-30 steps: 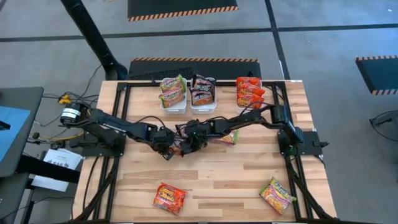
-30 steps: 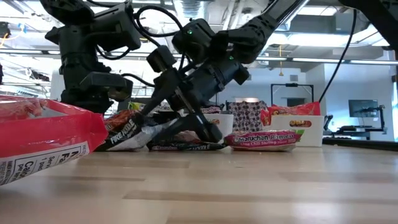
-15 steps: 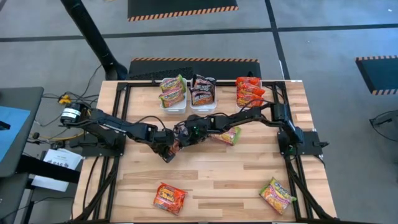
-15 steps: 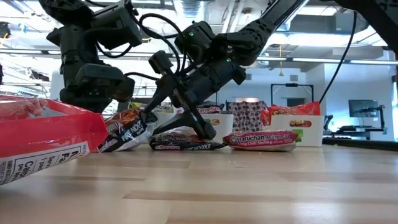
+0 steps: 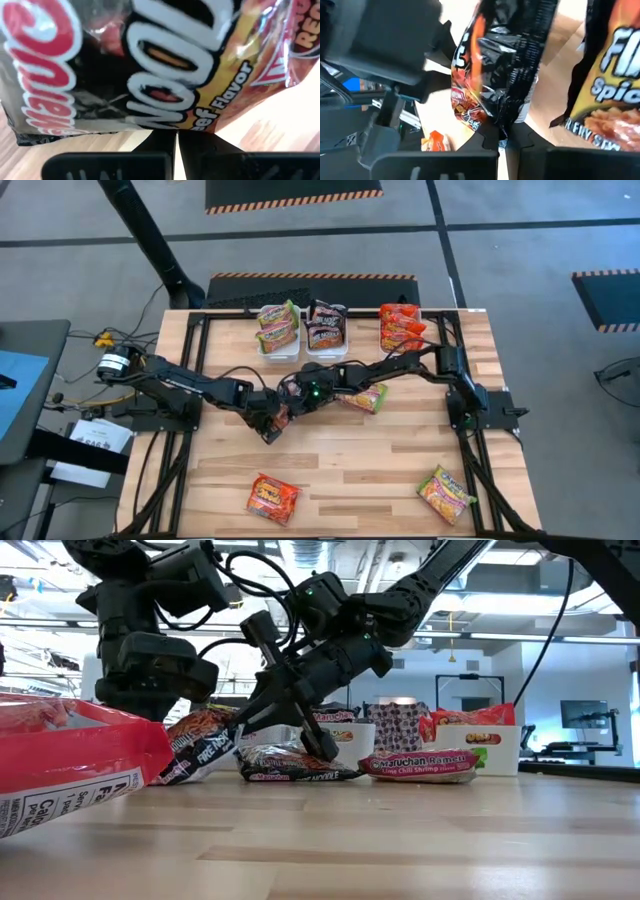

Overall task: Sort Maruchan noodles
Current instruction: Put the black noodle pack into the middle white bin

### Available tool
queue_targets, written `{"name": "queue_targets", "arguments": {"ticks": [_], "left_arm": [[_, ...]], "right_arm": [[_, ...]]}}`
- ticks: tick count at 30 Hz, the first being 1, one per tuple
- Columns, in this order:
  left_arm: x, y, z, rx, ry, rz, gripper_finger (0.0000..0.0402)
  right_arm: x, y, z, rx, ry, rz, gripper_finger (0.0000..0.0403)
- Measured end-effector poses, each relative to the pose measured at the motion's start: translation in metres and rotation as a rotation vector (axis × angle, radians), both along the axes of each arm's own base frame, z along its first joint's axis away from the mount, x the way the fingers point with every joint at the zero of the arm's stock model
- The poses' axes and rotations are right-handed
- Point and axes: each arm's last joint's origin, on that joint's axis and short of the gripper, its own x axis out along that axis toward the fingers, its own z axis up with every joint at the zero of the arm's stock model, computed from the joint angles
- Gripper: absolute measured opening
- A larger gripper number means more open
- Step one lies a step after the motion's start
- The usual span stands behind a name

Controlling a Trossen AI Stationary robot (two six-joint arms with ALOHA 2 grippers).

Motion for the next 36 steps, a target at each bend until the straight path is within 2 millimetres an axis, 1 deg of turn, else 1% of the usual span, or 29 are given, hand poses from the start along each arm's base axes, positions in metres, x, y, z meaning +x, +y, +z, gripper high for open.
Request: {"name": "queue_targets", "arguments": {"ticks": [3, 7, 12, 16, 20, 22, 26, 28, 29, 31, 32, 33, 36], "left_arm": [[-0.002, 0.0, 0.005, -0.011, -0.01, -0.01, 0.0004], [-0.006, 0.001, 0.024, -0.001, -0.092, -0.008, 0.0004], [-0.015, 0.001, 0.049, 0.015, -0.207, -0.053, 0.0004], [-0.019, 0.002, 0.065, 0.042, -0.3, -0.064, 0.0004], [-0.014, 0.004, 0.075, 0.07, -0.422, -0.077, 0.0004], [-0.01, 0.008, 0.08, 0.082, -0.482, -0.068, 0.0004], [-0.004, 0.019, 0.086, 0.115, -0.571, -0.033, 0.0004], [-0.004, 0.026, 0.087, 0.147, -0.587, -0.011, 0.0004], [-0.004, 0.03, 0.088, 0.166, -0.591, 0.038, 0.0004], [-0.007, 0.038, 0.091, 0.23, -0.584, 0.106, 0.0004], [-0.004, 0.042, 0.098, 0.273, -0.613, 0.131, 0.0004], [-0.005, 0.045, 0.102, 0.313, -0.625, 0.148, 0.0004], [-0.006, 0.054, 0.117, 0.406, -0.664, 0.185, 0.0004]], "right_arm": [[-0.002, 0.001, 0.003, -0.004, 0.011, 0.019, 0.0016], [-0.011, 0.001, 0.025, -0.06, 0.025, 0.05, 0.0016], [-0.026, -0.007, 0.063, -0.18, 0.013, 0.021, 0.0016], [-0.036, -0.017, 0.093, -0.254, -0.055, -0.023, 0.0016], [-0.048, -0.032, 0.117, -0.317, -0.111, -0.049, 0.0016], [-0.052, -0.042, 0.121, -0.354, -0.115, -0.053, 0.0016], [-0.063, -0.065, 0.12, -0.424, -0.065, -0.056, 0.0016], [-0.068, -0.076, 0.12, -0.447, -0.033, -0.07, 0.0016], [-0.072, -0.079, 0.119, -0.454, -0.023, -0.042, 0.0013], [-0.095, -0.082, 0.134, -0.453, 0.018, -0.01, 0.0008], [-0.096, -0.087, 0.145, -0.475, -0.049, -0.015, 0.0008], [-0.099, -0.092, 0.154, -0.497, -0.07, -0.031, 0.0008], [-0.112, -0.098, 0.148, -0.508, 0.026, -0.004, 0.0008]]}}
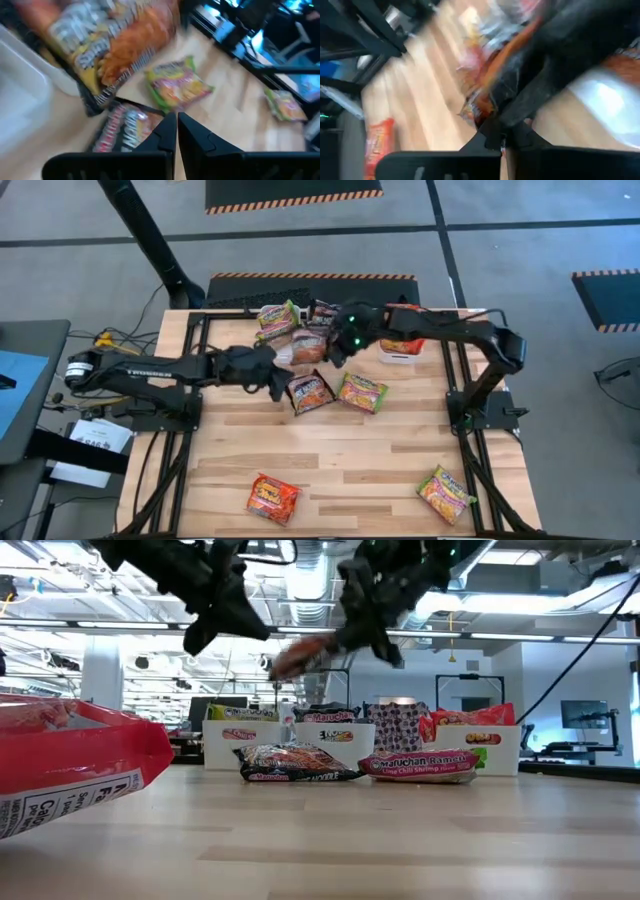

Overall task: Sort Maruchan noodles
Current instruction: Put the black noodle pack into the middle white bin

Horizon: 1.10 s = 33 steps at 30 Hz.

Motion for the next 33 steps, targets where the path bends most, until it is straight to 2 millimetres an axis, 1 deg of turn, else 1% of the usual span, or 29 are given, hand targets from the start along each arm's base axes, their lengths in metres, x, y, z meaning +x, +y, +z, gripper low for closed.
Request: {"name": "queue_targets", "arguments": {"ticks": [2, 3, 5, 7, 9, 11, 12, 15, 18, 21, 26, 28, 31, 33], "left_arm": [[-0.003, 0.006, 0.007, 0.04, -0.015, 0.033, 0.0004], [-0.003, 0.009, 0.013, 0.061, -0.036, 0.047, 0.0004], [-0.009, 0.014, 0.019, 0.087, -0.04, 0.075, 0.0004], [-0.008, 0.018, 0.026, 0.111, -0.073, 0.098, 0.0004], [-0.013, 0.021, 0.028, 0.133, -0.055, 0.126, 0.0004], [-0.011, 0.026, 0.035, 0.158, -0.094, 0.154, 0.0004], [-0.013, 0.028, 0.035, 0.162, -0.091, 0.165, 0.0004], [-0.014, 0.033, 0.035, 0.165, -0.09, 0.191, 0.0004], [-0.016, 0.038, 0.034, 0.165, -0.078, 0.213, 0.0004], [-0.017, 0.042, 0.034, 0.168, -0.073, 0.237, 0.0004], [-0.019, 0.047, 0.034, 0.183, -0.063, 0.264, 0.0004], [-0.019, 0.047, 0.033, 0.181, -0.062, 0.267, 0.0004], [-0.02, 0.048, 0.032, 0.18, -0.049, 0.273, 0.0004], [-0.02, 0.047, 0.032, 0.176, -0.041, 0.272, 0.0004]], "right_arm": [[-0.005, -0.004, -0.003, -0.021, 0.027, -0.002, 0.0007], [-0.007, -0.008, 0.004, -0.045, -0.002, -0.006, 0.0007], [-0.017, -0.016, 0.018, -0.084, -0.045, -0.023, 0.0007], [-0.024, -0.026, 0.024, -0.126, -0.065, -0.038, 0.0007], [-0.027, -0.034, 0.023, -0.151, -0.06, -0.05, 0.0007], [-0.031, -0.043, 0.025, -0.179, -0.075, -0.065, 0.0007], [-0.035, -0.047, 0.026, -0.187, -0.072, -0.071, 0.0007], [-0.037, -0.06, 0.029, -0.24, -0.121, -0.047, 0.0007], [-0.034, -0.068, 0.024, -0.276, -0.15, 0.005, 0.0007], [-0.028, -0.068, 0.019, -0.316, -0.166, 0.075, 0.0007], [-0.015, -0.064, 0.003, -0.341, -0.171, 0.204, 0.0007], [-0.011, -0.063, -0.001, -0.355, -0.167, 0.219, 0.0007], [-0.008, -0.067, -0.013, -0.359, -0.124, 0.209, 0.0007], [-0.009, -0.07, -0.02, -0.348, -0.072, 0.184, 0.0007]]}}
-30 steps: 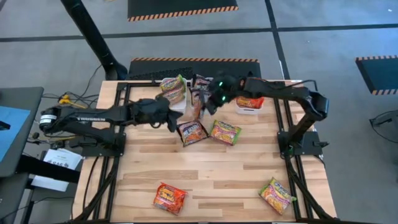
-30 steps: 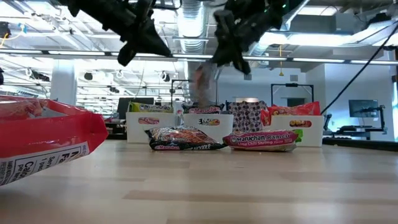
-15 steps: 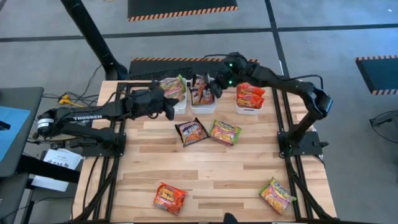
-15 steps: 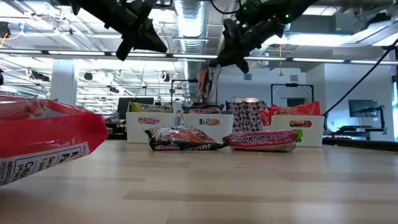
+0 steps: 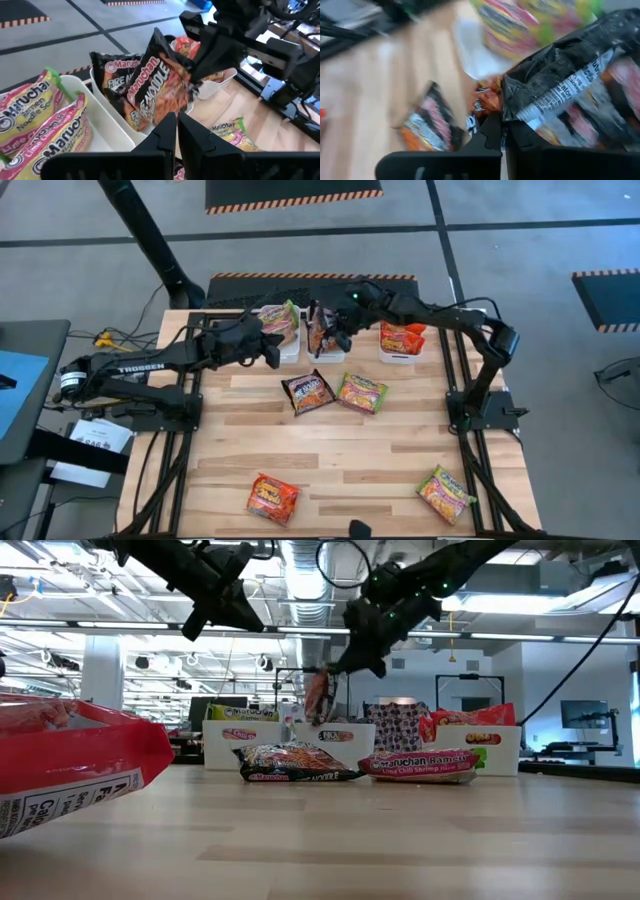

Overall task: Sort Maruchan noodles
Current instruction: Put the black noodle pack into the middle white bin

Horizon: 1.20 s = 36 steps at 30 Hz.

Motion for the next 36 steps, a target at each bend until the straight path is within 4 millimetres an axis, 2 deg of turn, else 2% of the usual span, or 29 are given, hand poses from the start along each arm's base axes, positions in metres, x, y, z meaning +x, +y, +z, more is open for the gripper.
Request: {"name": "queue_targets", "arguments": {"ticks": [6, 12, 15, 21, 24, 27, 33, 36], "left_arm": [[-0.001, 0.0, -0.003, -0.005, 0.034, 0.005, 0.0004], [-0.003, 0.003, -0.006, 0.01, 0.072, 0.022, 0.0004], [-0.005, 0.007, -0.008, 0.005, 0.088, 0.038, 0.0004], [-0.008, 0.01, -0.011, -0.009, 0.126, 0.053, 0.0004], [-0.008, 0.01, -0.012, -0.011, 0.131, 0.052, 0.0004], [-0.008, 0.009, -0.012, -0.01, 0.14, 0.05, 0.0004], [-0.009, 0.009, -0.014, -0.014, 0.152, 0.05, 0.0004], [-0.009, 0.009, -0.014, -0.014, 0.152, 0.05, 0.0004]], "right_arm": [[-0.01, -0.004, -0.012, -0.011, 0.181, -0.154, 0.002], [-0.007, -0.003, -0.009, 0.006, 0.147, -0.175, 0.0008], [-0.006, 0.001, 0.0, -0.003, 0.094, -0.18, 0.0006], [0.004, 0.009, 0.036, -0.09, -0.022, -0.125, 0.0006], [0.008, 0.012, 0.046, -0.133, -0.051, -0.093, 0.0006], [0.01, 0.013, 0.04, -0.132, -0.034, -0.082, 0.0006], [0.004, 0.01, 0.012, -0.129, 0.019, -0.116, 0.0006], [0.001, 0.004, 0.009, -0.112, 0.006, -0.131, 0.0006]]}}
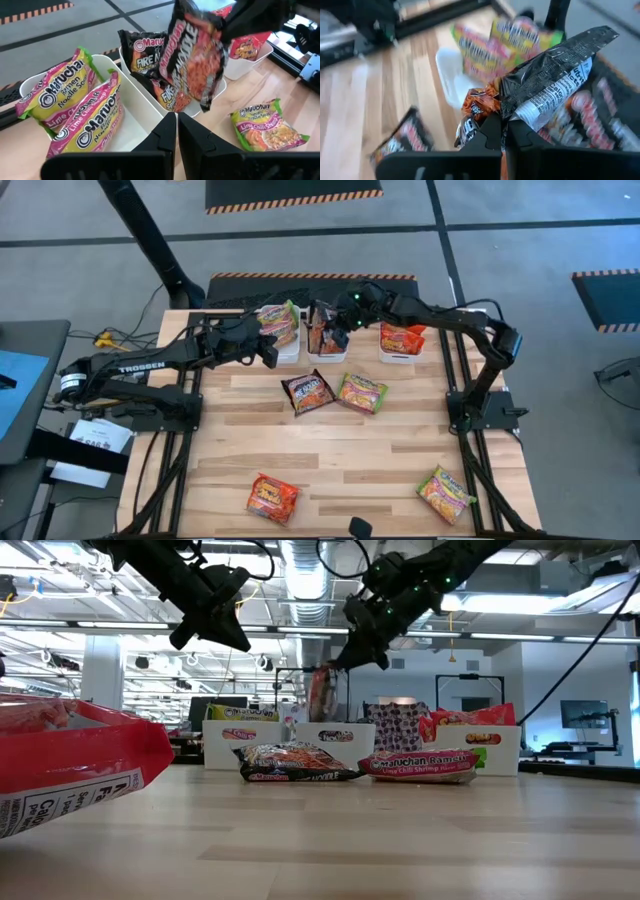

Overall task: Sort Maruchan noodles
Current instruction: Put the black noodle pack into the middle white bin

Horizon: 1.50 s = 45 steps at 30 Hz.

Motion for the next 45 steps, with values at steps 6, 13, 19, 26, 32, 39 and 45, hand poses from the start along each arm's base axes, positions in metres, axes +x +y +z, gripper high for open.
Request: {"name": "queue_targets", "arguments": {"ticks": [6, 13, 19, 26, 32, 39, 45], "left_arm": [[0.0, 0.0, 0.0, 0.001, 0.0, 0.001, 0.0004], [0.001, 0.0, -0.001, 0.0, 0.005, 0.002, 0.0004], [0.001, 0.001, -0.003, -0.005, 0.015, 0.0, 0.0004], [0.001, 0.001, -0.003, -0.004, 0.015, 0.001, 0.0004], [0.001, 0.001, -0.003, -0.004, 0.015, 0.001, 0.0004], [0.001, 0.001, -0.003, -0.004, 0.015, 0.001, 0.0004], [0.001, 0.001, -0.003, -0.004, 0.015, 0.001, 0.0004]], "right_arm": [[0.002, -0.011, 0.012, -0.015, -0.14, -0.011, 0.0006], [0.006, -0.013, -0.003, 0.055, -0.105, -0.004, 0.0006], [0.011, -0.015, -0.028, 0.114, -0.012, -0.007, 0.0006], [0.004, -0.012, -0.04, 0.182, 0.12, -0.054, 0.0019], [-0.002, -0.012, -0.045, 0.232, 0.184, -0.085, 0.0076], [-0.015, -0.008, -0.048, 0.394, 0.275, -0.157, 0.0151], [-0.024, 0.0, -0.027, 0.451, 0.234, -0.122, 0.0187]]}}
